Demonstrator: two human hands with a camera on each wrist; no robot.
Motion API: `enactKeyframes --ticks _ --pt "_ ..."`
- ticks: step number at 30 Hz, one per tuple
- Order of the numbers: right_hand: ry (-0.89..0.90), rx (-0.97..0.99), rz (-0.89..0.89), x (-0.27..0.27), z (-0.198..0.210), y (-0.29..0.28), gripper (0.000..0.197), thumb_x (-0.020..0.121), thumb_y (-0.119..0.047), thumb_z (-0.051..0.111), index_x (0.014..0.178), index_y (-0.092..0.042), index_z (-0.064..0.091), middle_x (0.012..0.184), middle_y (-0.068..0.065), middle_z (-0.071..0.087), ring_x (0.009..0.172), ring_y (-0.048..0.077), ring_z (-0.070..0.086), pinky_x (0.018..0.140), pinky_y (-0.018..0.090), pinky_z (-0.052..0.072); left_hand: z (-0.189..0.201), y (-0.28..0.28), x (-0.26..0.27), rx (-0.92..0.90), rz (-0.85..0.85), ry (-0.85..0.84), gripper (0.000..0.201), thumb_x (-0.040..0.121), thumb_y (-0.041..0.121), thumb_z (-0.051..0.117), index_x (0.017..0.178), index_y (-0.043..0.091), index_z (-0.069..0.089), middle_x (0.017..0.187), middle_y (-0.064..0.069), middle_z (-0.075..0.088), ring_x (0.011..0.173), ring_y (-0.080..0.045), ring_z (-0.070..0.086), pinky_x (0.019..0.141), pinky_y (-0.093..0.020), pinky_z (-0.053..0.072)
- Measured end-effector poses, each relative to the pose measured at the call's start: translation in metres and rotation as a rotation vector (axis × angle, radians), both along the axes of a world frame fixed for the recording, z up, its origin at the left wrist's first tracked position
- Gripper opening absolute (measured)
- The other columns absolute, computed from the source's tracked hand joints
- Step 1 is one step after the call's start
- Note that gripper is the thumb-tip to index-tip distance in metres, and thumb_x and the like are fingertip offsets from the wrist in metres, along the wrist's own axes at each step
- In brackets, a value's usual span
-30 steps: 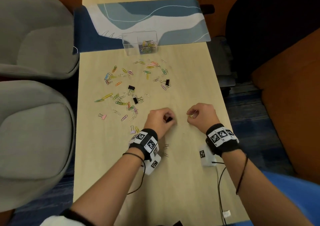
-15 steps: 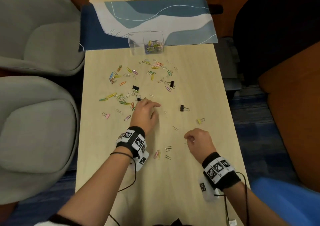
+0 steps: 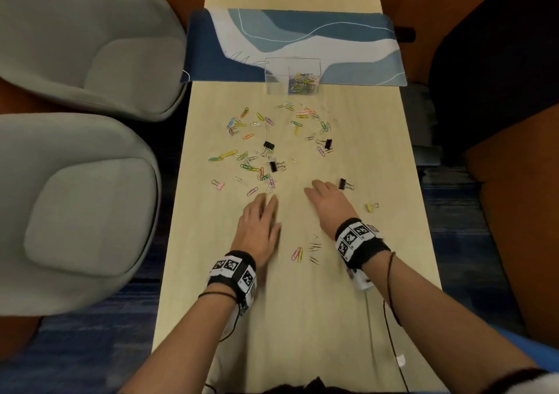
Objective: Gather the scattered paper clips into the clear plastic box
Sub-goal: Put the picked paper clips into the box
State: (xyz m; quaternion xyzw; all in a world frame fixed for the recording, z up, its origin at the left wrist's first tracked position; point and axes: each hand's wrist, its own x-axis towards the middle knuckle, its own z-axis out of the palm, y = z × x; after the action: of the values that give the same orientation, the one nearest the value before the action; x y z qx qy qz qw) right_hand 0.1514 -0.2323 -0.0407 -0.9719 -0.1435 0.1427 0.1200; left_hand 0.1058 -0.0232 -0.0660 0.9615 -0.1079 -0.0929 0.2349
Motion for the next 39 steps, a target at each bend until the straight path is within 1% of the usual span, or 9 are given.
enactKeyframes --ticks 6,10,13,18,24,28,31,35,39 --pt "-0.023 -0.1 0.07 -0.057 -0.008 -0.002 0.068 0.062 0.023 0.057 0.128 0.007 0.05 0.131 0.025 0.05 0.117 0.039 0.051 0.098 0.043 0.048 -0.005 0.018 -0.002 -0.165 0.014 -0.073 0.027 0.089 0.007 0.061 0.115 0.009 0.068 0.123 -0.011 0.055 0.11 -0.028 0.05 0.097 -0.039 0.046" --pt "-0.011 -0.036 0.025 -0.096 -0.004 0.0 0.07 0.062 0.025 0.057 0.129 0.004 0.053 0.133 0.023 0.05 0.124 0.038 0.048 0.099 0.038 0.046 -0.007 0.03 -0.007 -0.207 0.039 -0.094 0.008 0.086 0.006 0.068 0.089 0.008 0.075 0.102 -0.006 0.061 0.085 -0.025 0.06 0.077 -0.038 0.054" --pt "0.047 0.019 -0.021 -0.11 -0.001 0.001 0.067 0.071 0.022 0.05 0.134 -0.003 0.051 0.14 0.016 0.044 0.129 0.031 0.042 0.099 0.032 0.045 -0.002 0.034 -0.009 -0.205 0.025 -0.083 0.009 0.089 0.01 0.066 0.091 0.006 0.075 0.105 -0.006 0.059 0.085 -0.022 0.062 0.079 -0.036 0.054" --pt "0.018 0.045 -0.24 -0.11 -0.002 -0.003 0.055 0.075 0.016 0.054 0.125 -0.007 0.059 0.119 0.01 0.053 0.101 0.024 0.053 0.08 0.03 0.055 0.009 0.037 -0.004 -0.297 0.057 -0.045 0.016 0.094 0.017 0.062 0.102 0.007 0.072 0.117 0.001 0.051 0.093 -0.016 0.06 0.089 -0.029 0.051" --pt "0.059 0.152 -0.209 -0.118 -0.003 0.013 0.053 0.077 0.014 0.052 0.125 -0.007 0.059 0.113 0.007 0.052 0.097 0.022 0.052 0.086 0.029 0.051 0.007 -0.01 0.041 -0.327 -0.008 -0.046 0.014 0.091 0.011 0.064 0.1 0.008 0.074 0.107 0.0 0.055 0.088 -0.015 0.056 0.085 -0.034 0.051" --pt "0.101 0.213 -0.337 -0.112 0.0 -0.007 0.046 0.085 -0.015 0.065 0.13 -0.009 0.056 0.113 0.003 0.051 0.094 0.017 0.055 0.09 0.024 0.047 0.012 -0.045 0.055 -0.323 -0.165 -0.023 0.018 0.091 0.012 0.064 0.107 0.011 0.072 0.109 -0.001 0.058 0.089 -0.016 0.059 0.084 -0.034 0.051" --pt "0.178 0.259 -0.363 -0.11 0.003 -0.012 0.068 0.074 -0.035 0.078 0.133 -0.012 0.053 0.103 -0.005 0.045 0.085 0.007 0.047 0.083 0.015 0.04 0.013 -0.04 0.057 -0.222 -0.093 -0.096 0.029 0.09 0.01 0.061 0.119 0.011 0.067 0.122 -0.009 0.058 0.112 -0.026 0.052 0.099 -0.041 0.045" --pt "0.177 0.332 -0.38 -0.107 0.0 0.004 0.069 0.071 -0.028 0.082 0.132 -0.01 0.055 0.099 -0.009 0.042 0.077 0.005 0.047 0.078 0.013 0.043 -0.001 -0.003 0.055 -0.118 0.089 -0.137 0.035 0.093 0.011 0.055 0.128 0.011 0.061 0.133 -0.018 0.053 0.12 -0.035 0.047 0.102 -0.049 0.043" --pt "0.126 0.374 -0.376 -0.107 -0.006 0.028 0.057 0.075 -0.024 0.079 0.126 -0.007 0.059 0.103 -0.003 0.048 0.077 0.007 0.049 0.082 0.025 0.053 -0.006 0.018 0.049 0.014 -0.111 -0.083 0.044 0.088 0.008 0.055 0.13 0.016 0.059 0.136 -0.013 0.051 0.122 -0.034 0.044 0.096 -0.048 0.046"
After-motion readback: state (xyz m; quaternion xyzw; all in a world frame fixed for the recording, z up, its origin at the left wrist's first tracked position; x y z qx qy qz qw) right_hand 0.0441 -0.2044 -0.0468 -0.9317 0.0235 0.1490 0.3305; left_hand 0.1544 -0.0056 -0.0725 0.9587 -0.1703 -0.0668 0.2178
